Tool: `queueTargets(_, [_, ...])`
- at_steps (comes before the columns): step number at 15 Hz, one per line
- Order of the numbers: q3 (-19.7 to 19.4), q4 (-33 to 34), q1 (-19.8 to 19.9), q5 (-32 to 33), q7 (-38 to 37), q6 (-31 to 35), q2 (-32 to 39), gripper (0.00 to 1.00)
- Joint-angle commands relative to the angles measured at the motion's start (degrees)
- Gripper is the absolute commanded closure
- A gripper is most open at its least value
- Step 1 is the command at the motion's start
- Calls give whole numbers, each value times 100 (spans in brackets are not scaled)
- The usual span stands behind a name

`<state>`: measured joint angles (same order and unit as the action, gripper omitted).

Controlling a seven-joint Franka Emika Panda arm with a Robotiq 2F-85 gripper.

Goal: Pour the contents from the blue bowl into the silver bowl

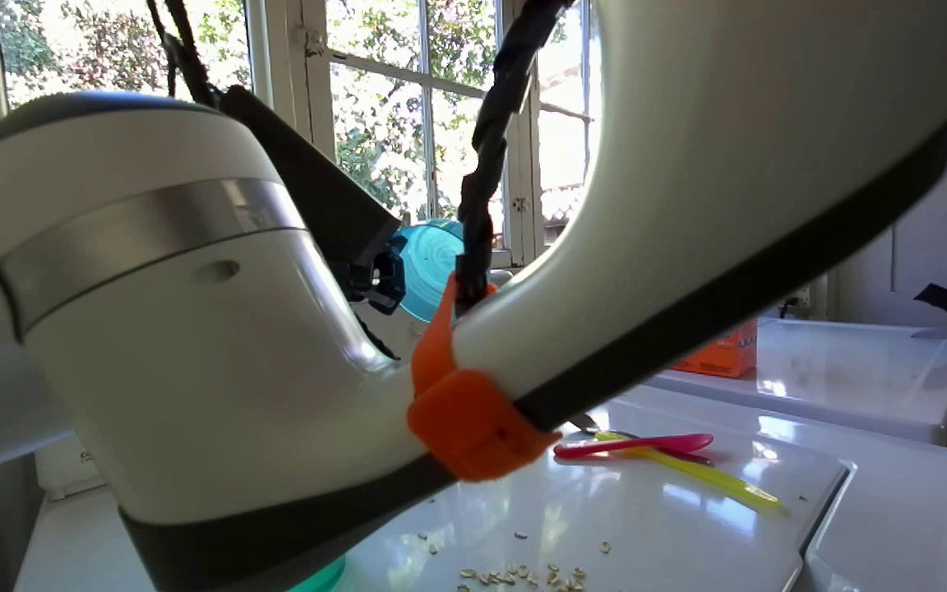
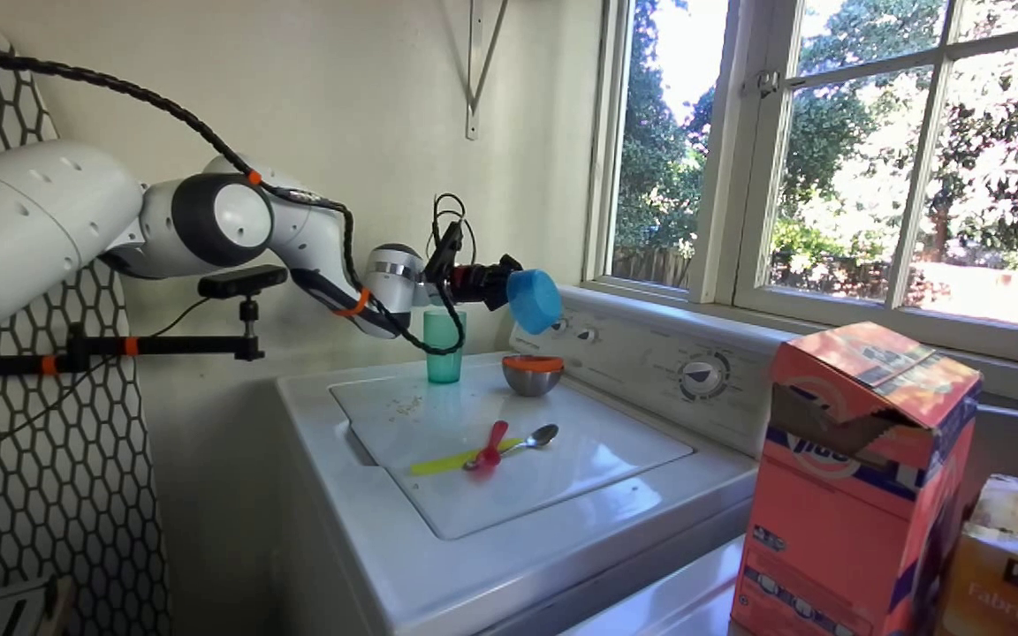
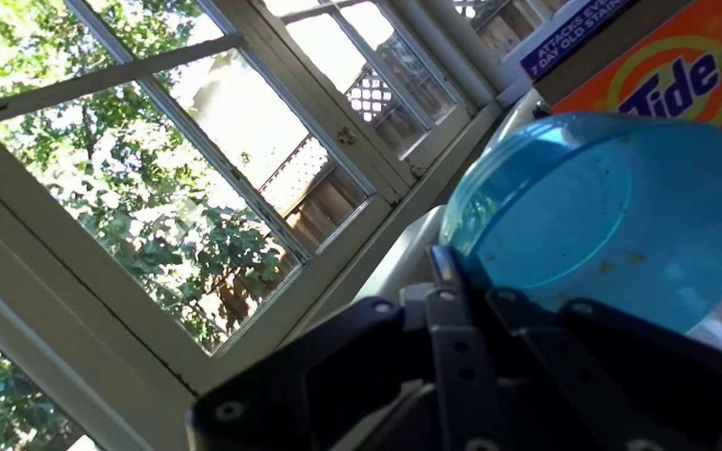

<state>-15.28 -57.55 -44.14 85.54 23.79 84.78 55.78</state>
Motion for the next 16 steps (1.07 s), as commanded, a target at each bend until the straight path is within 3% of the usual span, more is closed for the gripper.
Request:
queueTargets(1, [99, -62, 118, -456, -797, -265, -252, 99])
queueTargets(7, [61, -347, 94, -760, -2341, -555, -895, 99])
queueTargets(11, [21, -841, -107, -605, -3522, -526, -1437, 99])
queueTargets(12, [-3, -221, 42, -609, -2935, -577, -998, 96])
queueTargets(16, [13, -315, 45, -753, -3346, -638, -1147, 99])
